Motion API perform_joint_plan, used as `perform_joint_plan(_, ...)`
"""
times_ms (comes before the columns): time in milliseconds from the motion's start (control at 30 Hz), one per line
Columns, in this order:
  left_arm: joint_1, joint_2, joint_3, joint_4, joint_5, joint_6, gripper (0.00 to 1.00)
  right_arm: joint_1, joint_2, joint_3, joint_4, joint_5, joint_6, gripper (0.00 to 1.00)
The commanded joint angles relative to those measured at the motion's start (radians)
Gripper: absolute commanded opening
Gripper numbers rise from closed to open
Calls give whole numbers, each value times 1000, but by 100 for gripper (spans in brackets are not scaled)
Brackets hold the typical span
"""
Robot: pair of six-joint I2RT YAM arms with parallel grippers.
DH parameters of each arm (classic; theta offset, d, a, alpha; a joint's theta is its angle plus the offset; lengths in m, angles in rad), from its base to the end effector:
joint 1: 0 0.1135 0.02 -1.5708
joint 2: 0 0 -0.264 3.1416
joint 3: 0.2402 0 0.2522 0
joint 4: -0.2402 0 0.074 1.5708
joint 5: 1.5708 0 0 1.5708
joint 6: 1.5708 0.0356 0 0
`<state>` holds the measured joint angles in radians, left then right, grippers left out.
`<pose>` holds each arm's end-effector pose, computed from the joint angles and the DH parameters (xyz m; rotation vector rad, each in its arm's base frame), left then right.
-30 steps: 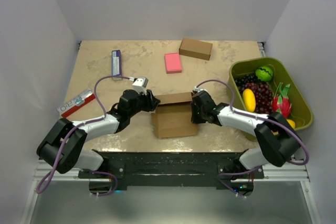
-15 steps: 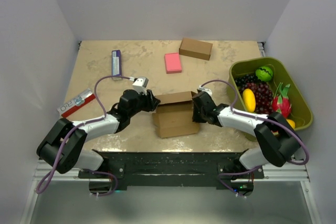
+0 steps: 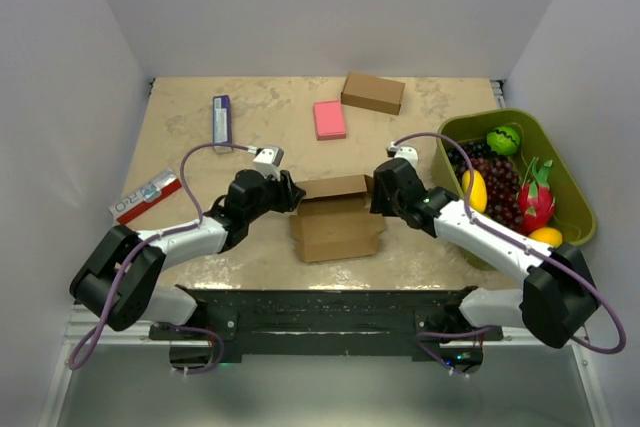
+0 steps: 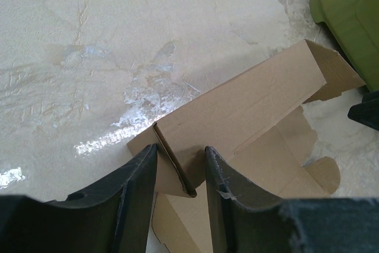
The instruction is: Fold the paper box
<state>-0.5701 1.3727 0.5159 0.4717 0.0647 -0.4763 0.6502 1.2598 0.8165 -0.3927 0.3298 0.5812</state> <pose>0.2305 -0.1505 0.1854 0.1395 2.0267 -0.7406 0.2127 0.1473 0.2341 0.0695 2.3571 0.2034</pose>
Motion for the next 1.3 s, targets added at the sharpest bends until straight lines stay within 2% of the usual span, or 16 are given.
perform_joint_plan(0, -2, 9, 22, -41, -5, 36, 41, -15, 56, 39, -37, 81, -35, 52)
perform_joint_plan(133, -1, 6, 22, -44, -5, 38, 41, -15, 81, 44, -38, 124, -40, 55)
perform_joint_plan(400, -1, 2, 24, -48, -5, 42, 41, -26, 111, 26, 18, 166, -64, 55)
perform_joint_plan(533, -1, 0, 26, -50, -2, 45, 41, -27, 159, 33, 51, 178, -130, 46)
perform_joint_plan(600, -2, 2, 24, -50, -2, 45, 41, -27, 171, 52, 52, 169, -149, 34)
perform_joint_plan(733, -1, 14, 38, -65, -8, 56, 41, -27, 142, 69, 51, 126, -181, 18)
perform_joint_plan(1000, -2, 23, 70, -113, -23, 94, 41, -27, 165, 121, 3, 18, -219, 9)
perform_joint_plan(1033, -1, 28, 76, -120, -23, 100, 41, -27, 168, 125, -6, 8, -221, 1)
perform_joint_plan(1167, -2, 35, 82, -122, -19, 105, 41, -27, 176, 135, -2, -60, -228, 0)
perform_joint_plan(1267, -2, 40, 84, -122, -19, 105, 41, -27, 167, 124, 9, -55, -224, 0)
